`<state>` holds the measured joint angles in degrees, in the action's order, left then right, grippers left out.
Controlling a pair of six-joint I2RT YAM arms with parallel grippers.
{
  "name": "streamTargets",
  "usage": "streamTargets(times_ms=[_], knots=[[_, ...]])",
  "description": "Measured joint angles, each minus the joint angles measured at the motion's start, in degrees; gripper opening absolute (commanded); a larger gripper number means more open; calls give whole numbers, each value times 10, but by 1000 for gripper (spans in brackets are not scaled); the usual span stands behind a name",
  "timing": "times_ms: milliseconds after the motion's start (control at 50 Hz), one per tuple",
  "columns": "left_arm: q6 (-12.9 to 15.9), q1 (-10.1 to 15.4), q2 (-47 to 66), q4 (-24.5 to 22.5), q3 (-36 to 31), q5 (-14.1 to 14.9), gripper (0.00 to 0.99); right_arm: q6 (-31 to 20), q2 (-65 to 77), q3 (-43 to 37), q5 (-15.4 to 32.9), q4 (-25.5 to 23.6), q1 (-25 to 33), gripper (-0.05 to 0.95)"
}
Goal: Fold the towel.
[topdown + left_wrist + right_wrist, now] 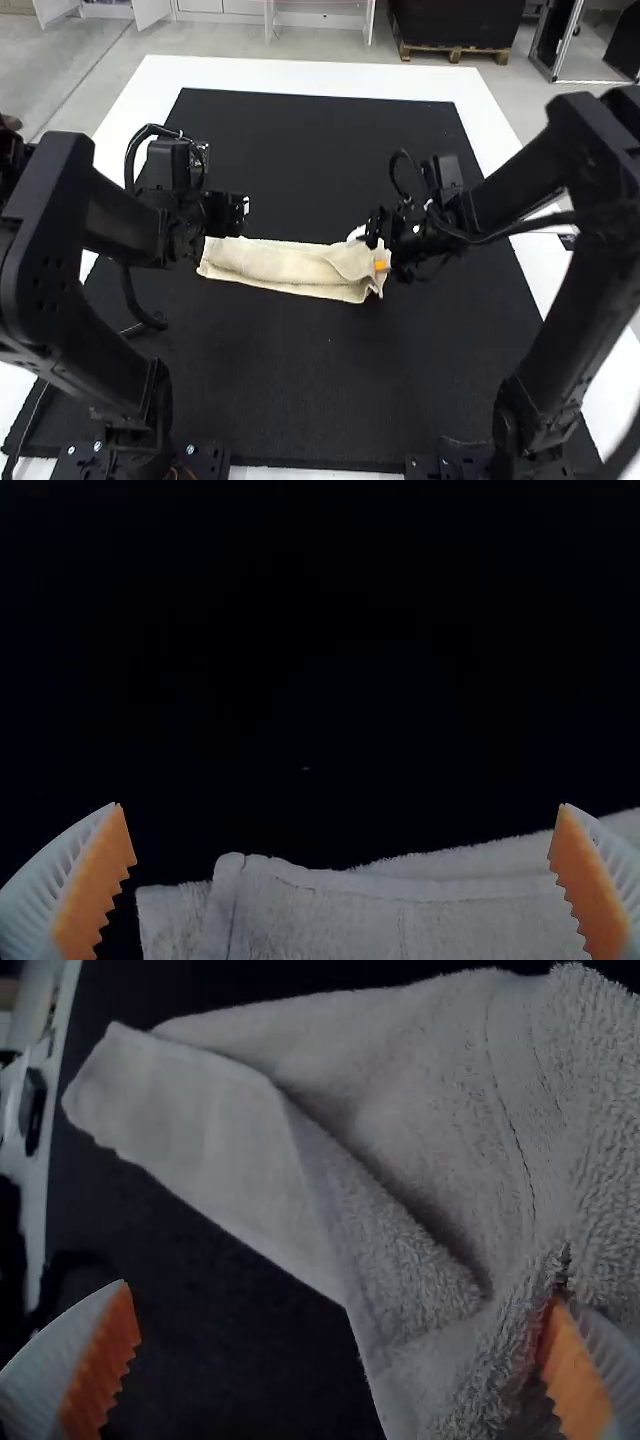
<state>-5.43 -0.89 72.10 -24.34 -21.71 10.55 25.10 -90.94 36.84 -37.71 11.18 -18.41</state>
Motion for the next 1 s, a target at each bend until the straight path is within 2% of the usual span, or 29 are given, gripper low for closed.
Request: streamTargets(times_ms=[180, 340, 480, 560, 680, 860, 1000], knots=[[0, 0, 0, 0, 0, 2, 975, 2, 26, 0, 14, -3, -1, 908], [0, 0, 0, 0, 0, 3, 975, -3, 28, -32, 45, 20, 9, 910], [0, 0, 0, 0, 0, 5, 975, -5, 28, -60, 50, 23, 24, 910], [0, 0, 0, 0, 0, 6, 975, -5, 28, -60, 49, 42, 24, 910], [0, 0, 0, 0, 0, 9, 975, 7, 23, -54, 28, 86, 23, 910], [0, 0, 0, 0, 0, 15, 975, 30, 14, -21, -24, 101, 20, 910], [-1, 0, 0, 0, 0, 18, 975, 50, -13, -21, -55, 151, 20, 910]])
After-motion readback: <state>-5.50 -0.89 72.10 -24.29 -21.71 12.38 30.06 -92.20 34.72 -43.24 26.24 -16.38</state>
